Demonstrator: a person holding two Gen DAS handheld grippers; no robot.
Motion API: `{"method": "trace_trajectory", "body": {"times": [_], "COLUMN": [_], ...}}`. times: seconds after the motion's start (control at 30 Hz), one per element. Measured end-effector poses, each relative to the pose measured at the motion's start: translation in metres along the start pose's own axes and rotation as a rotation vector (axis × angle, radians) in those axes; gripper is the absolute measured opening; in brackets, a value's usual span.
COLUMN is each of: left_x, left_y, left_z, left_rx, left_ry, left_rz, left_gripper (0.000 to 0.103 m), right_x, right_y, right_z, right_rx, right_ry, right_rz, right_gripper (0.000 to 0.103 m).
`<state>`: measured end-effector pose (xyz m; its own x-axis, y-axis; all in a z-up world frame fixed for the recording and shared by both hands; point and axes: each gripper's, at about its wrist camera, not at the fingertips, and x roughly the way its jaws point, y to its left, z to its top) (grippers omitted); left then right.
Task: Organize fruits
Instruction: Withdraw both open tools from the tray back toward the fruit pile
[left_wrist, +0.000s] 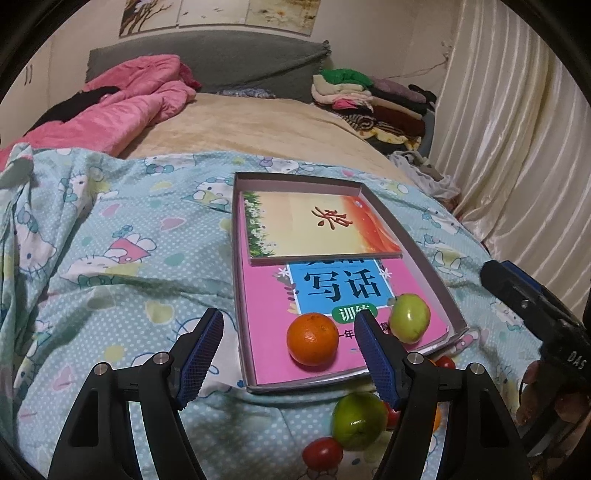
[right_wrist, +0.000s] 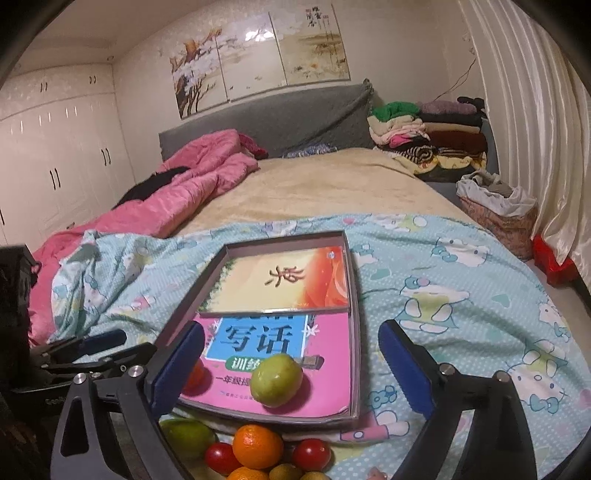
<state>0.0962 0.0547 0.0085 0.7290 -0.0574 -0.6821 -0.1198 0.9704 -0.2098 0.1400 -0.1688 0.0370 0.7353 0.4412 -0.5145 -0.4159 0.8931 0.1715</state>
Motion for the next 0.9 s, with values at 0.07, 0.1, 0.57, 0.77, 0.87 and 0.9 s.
{"method": "trace_trajectory", "body": {"times": [0.07, 0.1, 0.57, 0.77, 0.87, 0.9], "left_x": [-0.002, -0.002, -0.022, -0.031, -0.036, -0.037], "left_y": [0.002, 0.002, 0.003, 0.001, -0.001, -0.001], "left_z": [-0.001, -0.001, -0.004, -0.004, -0.005, -0.006], "left_rx": [-0.007, -0.007, -0.02, -0.003, 0.002, 0.003], "left_ry": [0.0, 0.001, -0.032, -0.044, -0.049, -0.046], "left_rz": [0.002, 0.002, 0.001, 0.012, 0.01, 0.004], "left_gripper": [0.075, 0.075, 0.075, 0.075, 0.075, 0.075], "right_x": [-0.004, -0.006, -0.016, -0.023, -0.025, -0.026], "right_y": [-0.002, -0.003, -0.001, 0.0, 0.001, 0.001], "right_z": [0.001, 0.001, 0.0, 0.001, 0.001, 0.001], "right_rx": [0.014, 0.022, 0.021, 0.018, 0.024, 0.026], "right_ry": [-0.007, -0.009, 0.002, -0.01, -0.005, -0.004], "right_rz": [0.003, 0.004, -0.046, -0.053, -0.049, -0.049], "right_gripper": [0.099, 0.099, 0.101, 0.102, 0.102, 0.102]}}
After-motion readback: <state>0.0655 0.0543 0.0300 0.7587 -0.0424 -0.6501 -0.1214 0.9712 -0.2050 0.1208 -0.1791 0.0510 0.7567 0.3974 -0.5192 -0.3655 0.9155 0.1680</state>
